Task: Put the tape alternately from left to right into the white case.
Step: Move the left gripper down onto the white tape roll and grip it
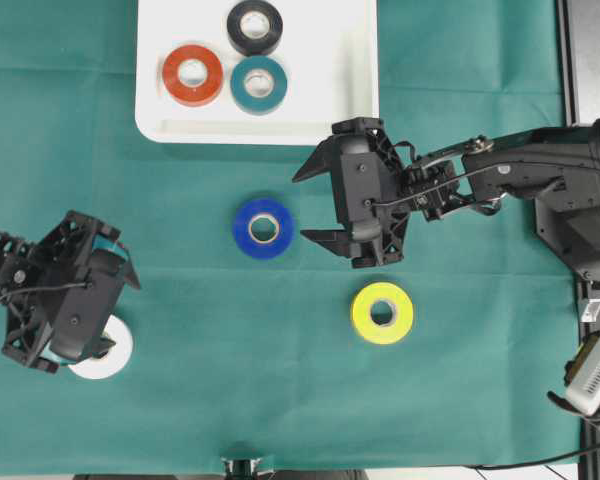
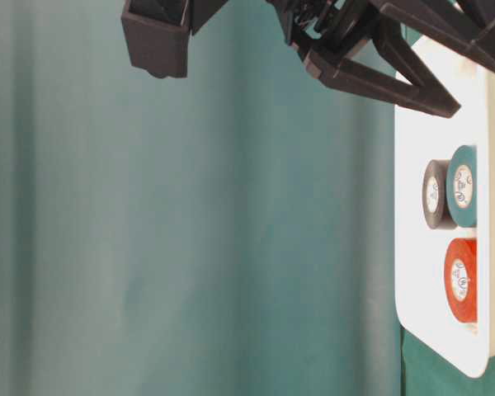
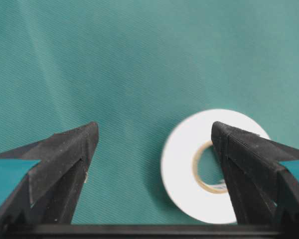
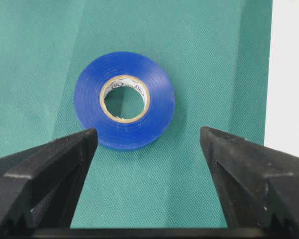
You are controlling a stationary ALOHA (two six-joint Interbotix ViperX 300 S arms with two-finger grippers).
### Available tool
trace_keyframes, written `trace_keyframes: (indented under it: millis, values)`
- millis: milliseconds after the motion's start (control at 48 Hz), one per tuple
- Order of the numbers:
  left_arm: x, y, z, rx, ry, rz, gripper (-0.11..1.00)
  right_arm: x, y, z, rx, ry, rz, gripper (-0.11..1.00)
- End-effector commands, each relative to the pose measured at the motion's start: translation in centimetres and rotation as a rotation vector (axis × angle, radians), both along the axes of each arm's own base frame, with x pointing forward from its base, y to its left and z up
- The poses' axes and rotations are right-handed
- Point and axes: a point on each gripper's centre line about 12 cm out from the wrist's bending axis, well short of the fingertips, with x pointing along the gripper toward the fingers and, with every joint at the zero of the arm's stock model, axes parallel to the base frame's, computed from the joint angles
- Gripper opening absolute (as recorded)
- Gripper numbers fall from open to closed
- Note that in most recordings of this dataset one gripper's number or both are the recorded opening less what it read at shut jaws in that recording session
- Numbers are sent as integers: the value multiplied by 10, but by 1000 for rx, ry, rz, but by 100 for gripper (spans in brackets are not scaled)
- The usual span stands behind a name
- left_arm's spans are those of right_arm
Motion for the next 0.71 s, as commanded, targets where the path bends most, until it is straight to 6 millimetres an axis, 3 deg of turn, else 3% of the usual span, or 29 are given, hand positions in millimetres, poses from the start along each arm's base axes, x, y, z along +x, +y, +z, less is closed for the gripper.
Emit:
trace_keyframes:
  millis: [0,354,687]
  values:
    - [-1,-6,5,-24,-10,3,100,2,1,10,5,-35,5,86]
    - [-4,-10,-9,-21,38,9,100,2,2,11,5,-38,6,86]
    - [-2,-9,-39,17,123,15,100,2,1,10,5,-35,5,86]
